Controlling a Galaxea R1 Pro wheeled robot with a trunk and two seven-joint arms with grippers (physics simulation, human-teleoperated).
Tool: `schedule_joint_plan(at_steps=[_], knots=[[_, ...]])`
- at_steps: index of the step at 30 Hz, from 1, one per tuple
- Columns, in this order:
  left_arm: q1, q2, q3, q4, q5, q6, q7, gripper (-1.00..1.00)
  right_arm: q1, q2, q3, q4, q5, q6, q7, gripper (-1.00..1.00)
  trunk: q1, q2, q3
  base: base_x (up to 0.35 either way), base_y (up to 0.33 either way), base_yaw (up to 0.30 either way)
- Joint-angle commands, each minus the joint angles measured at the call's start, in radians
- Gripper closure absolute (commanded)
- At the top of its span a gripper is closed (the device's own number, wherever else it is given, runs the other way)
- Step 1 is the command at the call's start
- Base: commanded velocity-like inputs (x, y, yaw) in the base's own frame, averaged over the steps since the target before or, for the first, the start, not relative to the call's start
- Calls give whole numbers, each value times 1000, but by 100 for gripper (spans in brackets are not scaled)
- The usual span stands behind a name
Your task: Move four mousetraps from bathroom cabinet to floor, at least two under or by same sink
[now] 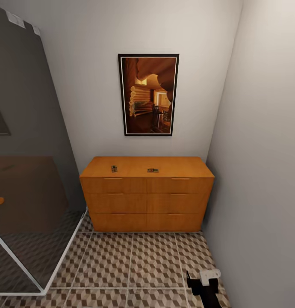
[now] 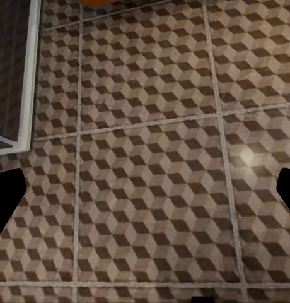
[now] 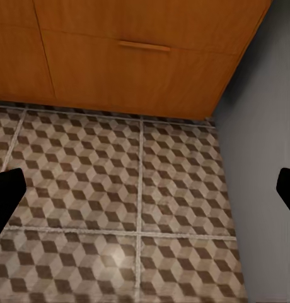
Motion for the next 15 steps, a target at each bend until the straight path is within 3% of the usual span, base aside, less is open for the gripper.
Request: schedule_joint_plan(at_steps=[1, 2, 5, 7, 11, 14, 15], knots=[[-2, -1, -8, 4, 4, -4, 4, -100, -2, -1, 9, -13, -5, 27, -13, -100, 1, -2, -2, 24, -5, 0], [-2, -1, -8, 4, 4, -3, 4, -100, -3, -3, 9, -29, -5, 58, -20, -100, 1, -2, -2, 19, -4, 0], [-2, 0, -8, 4, 4, 2, 4, -100, -5, -24, 9, -208, -4, 273, -66, -100, 1, -2, -2, 8, -2, 0], [-2, 0, -8, 4, 4, 2, 4, -100, -5, -37, 8, -292, -3, 352, -84, -100, 1, -2, -2, 4, -1, 0], [-2, 0, -8, 4, 4, 4, 4, -100, -6, -74, 5, -613, -3, 671, -144, -100, 1, -2, -2, 1, 0, 0], [-2, 0, -8, 4, 4, 4, 4, -100, -7, -83, 3, -758, -3, 805, -183, -100, 1, -2, -2, 0, 0, 0], [-2, -1, -8, 4, 4, 5, 4, -100, -10, -87, 3, -850, -2, 886, -213, -100, 1, -2, -2, 0, 0, 0]])
